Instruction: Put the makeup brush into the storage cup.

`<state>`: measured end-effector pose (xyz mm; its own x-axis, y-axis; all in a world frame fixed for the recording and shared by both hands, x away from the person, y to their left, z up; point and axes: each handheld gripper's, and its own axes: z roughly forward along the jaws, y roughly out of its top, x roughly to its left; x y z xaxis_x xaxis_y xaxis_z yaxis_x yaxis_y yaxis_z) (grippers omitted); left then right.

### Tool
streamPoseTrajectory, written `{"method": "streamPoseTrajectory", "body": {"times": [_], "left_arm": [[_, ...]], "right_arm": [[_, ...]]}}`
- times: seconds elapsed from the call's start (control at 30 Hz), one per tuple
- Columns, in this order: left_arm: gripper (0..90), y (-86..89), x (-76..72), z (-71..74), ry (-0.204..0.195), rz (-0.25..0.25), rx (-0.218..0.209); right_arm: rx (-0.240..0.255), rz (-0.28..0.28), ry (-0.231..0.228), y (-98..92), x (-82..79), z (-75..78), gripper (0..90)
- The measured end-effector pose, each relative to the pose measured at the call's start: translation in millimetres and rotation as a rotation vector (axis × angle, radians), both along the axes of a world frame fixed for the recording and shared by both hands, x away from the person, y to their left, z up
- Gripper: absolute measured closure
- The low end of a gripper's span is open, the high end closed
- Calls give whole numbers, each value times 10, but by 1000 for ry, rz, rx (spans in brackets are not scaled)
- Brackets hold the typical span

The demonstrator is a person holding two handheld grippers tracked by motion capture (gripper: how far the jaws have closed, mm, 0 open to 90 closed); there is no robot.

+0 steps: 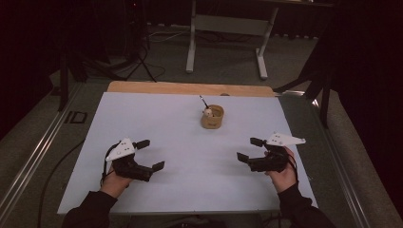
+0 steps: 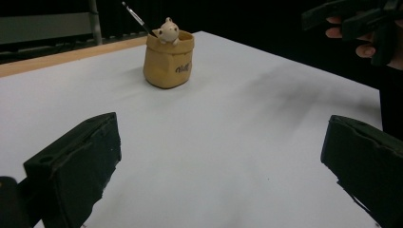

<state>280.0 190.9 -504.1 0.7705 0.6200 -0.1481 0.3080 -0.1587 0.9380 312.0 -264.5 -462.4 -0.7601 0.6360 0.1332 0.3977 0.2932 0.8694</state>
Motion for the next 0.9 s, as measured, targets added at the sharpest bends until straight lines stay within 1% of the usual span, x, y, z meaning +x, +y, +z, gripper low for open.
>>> {"method": "streamPoseTrajectory", "body": {"times": [0.1,0.13,0.2,0.3,0.4,0.43,0.47,0.53,0.63,0.73,0.8,0.83,0.9], "left_arm": [[3,2,-1,-3,1,0,0],[3,2,-1,-3,1,0,0],[3,-1,-3,-1,2,-2,-1],[3,-7,-11,-18,1,-1,9],[3,-1,-12,-34,4,1,11],[3,-1,-12,-34,4,1,11],[3,5,-8,-46,7,0,11],[3,6,-7,-52,8,2,12],[3,2,-6,-67,13,1,12],[3,-9,-9,-72,8,-4,22],[3,-18,-9,-77,6,-7,22],[3,-20,-8,-80,8,-9,22],[4,-22,-8,-83,10,-10,25]], "right_arm": [[-18,0,3,-44,-25,-70,138],[-21,0,10,-59,-23,-83,137],[-17,0,11,-75,-23,-94,137],[-10,-10,12,-132,-35,-127,137],[-42,-19,16,-168,-40,-191,138],[-42,-19,16,-168,-40,-191,138],[-62,-22,21,-196,-33,-239,139],[-68,-26,29,-215,-21,-279,139],[-74,-29,33,-220,-13,-293,139],[-62,-26,41,-218,0,-313,139],[-70,-31,29,-214,-3,-313,139],[-63,-25,27,-215,-5,-311,138],[-68,-26,25,-213,-5,-310,139]]}}
